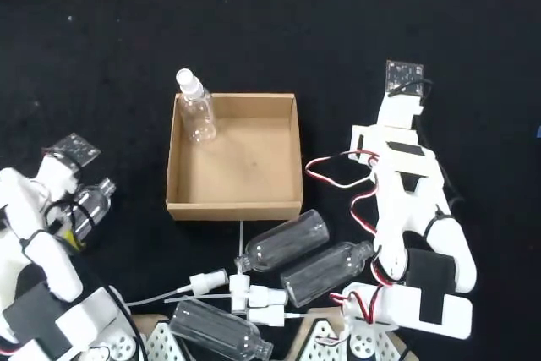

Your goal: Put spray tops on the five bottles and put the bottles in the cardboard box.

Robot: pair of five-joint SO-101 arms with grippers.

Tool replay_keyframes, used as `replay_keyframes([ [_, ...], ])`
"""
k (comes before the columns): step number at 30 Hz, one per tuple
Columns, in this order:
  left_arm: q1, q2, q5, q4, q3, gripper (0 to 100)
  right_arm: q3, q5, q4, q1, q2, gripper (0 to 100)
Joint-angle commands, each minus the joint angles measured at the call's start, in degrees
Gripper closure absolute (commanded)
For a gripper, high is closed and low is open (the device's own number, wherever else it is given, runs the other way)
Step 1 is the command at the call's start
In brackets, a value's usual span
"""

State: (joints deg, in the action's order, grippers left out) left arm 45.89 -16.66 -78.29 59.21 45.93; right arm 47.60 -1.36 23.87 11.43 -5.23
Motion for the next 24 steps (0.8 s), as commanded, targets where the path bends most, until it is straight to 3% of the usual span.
replay_keyframes([
  [1,5.1,-0.3,-0.2,4.1,-4.2,95,-3.0,-0.1,-0.6,0.2,-0.3,80.4],
  [7,15.7,-0.2,-0.7,3.8,-6.0,90,-3.0,-0.1,-0.6,0.2,-0.3,80.4],
  [13,23.3,0.1,-4.2,4.2,-8.7,71,-3.0,-0.1,-0.4,0.2,-0.3,80.4],
  [19,22.8,-0.3,-12.4,4.2,-8.0,69,-3.0,-0.1,-0.3,0.2,-0.3,80.4],
  [24,16.4,-0.3,-6.9,4.0,-8.2,69,-2.9,-0.1,-0.3,0.2,-0.3,80.4],
])
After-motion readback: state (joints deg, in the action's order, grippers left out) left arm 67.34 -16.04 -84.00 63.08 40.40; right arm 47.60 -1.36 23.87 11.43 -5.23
